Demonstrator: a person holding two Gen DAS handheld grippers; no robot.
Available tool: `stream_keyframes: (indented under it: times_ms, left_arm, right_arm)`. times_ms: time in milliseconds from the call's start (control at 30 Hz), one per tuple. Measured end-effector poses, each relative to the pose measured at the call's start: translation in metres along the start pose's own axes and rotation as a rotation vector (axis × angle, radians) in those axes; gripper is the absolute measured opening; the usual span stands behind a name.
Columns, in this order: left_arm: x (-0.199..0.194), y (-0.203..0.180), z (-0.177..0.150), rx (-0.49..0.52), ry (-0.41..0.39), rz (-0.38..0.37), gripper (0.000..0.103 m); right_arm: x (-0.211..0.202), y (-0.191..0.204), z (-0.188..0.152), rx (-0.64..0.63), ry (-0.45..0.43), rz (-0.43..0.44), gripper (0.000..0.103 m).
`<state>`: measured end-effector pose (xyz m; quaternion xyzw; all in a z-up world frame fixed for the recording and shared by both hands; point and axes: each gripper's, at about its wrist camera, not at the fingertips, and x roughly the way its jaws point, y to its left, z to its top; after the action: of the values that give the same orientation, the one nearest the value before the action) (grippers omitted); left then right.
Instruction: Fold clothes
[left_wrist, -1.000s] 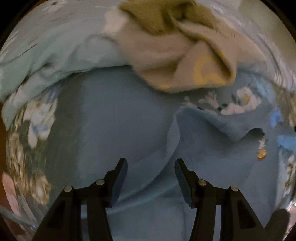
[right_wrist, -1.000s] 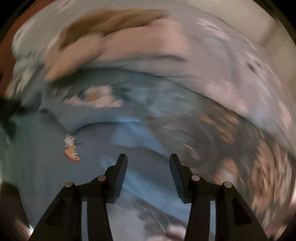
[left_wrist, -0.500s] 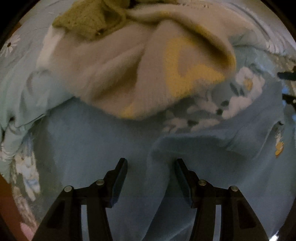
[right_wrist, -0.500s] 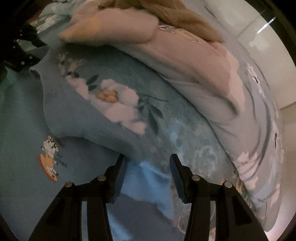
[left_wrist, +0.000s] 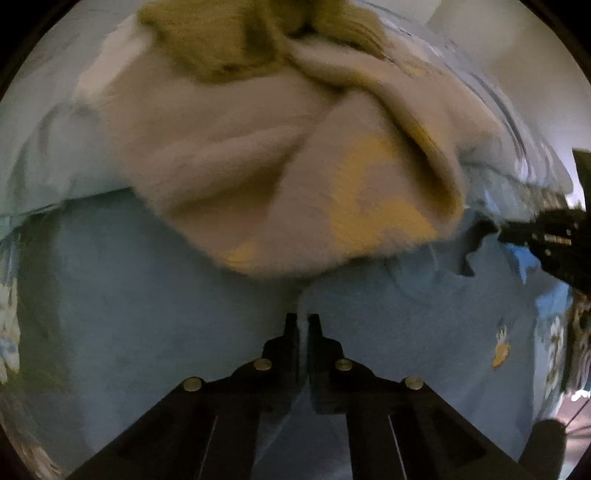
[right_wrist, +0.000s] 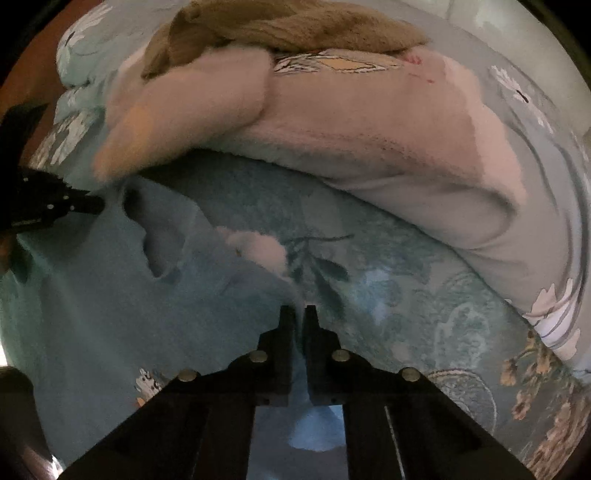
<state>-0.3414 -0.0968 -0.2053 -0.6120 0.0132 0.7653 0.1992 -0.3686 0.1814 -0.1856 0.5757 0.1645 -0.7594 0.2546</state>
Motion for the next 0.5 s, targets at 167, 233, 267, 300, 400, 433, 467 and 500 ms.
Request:
stream_keyframes:
  times_ms: [167, 233, 267, 300, 400, 433, 467, 500]
  left_arm:
    - [-0.001, 0.015, -0.002, -0.080, -0.007, 0.031, 0.005]
    - [-0.007, 0.013, -0.007, -0.082, 0.000, 0.055, 0.005]
    - [-0.013, 0.012, -0.011, -0.086, 0.000, 0.064, 0.007]
    - [-0.018, 0.012, -0.015, -0.090, 0.001, 0.072, 0.008]
    - [-0.035, 0.011, -0.027, -0.103, 0.003, 0.099, 0.018]
    - [-0.041, 0.010, -0.031, -0.107, 0.003, 0.107, 0.022]
    - [-0.046, 0.009, -0.035, -0.111, 0.001, 0.115, 0.030]
    - [-0.055, 0.007, -0.041, -0.121, -0.017, 0.117, 0.037]
  right_arm:
    - [0.008, -0.004, 0.005, 0.066, 0.011, -0.041, 0.003]
    - [0.011, 0.000, 0.005, 0.062, 0.023, -0.064, 0.003]
    - [0.010, 0.002, 0.004, 0.066, 0.018, -0.076, 0.004]
    - [0.005, 0.002, 0.003, 0.074, 0.014, -0.077, 0.004]
    - [-0.012, 0.004, -0.003, 0.092, -0.009, -0.094, 0.011]
    - [-0.025, 0.007, -0.009, 0.100, -0.033, -0.118, 0.013]
    - [-0.035, 0.009, -0.014, 0.113, -0.053, -0.122, 0.013]
    - [-0.046, 0.011, -0.023, 0.134, -0.075, -0.113, 0.014]
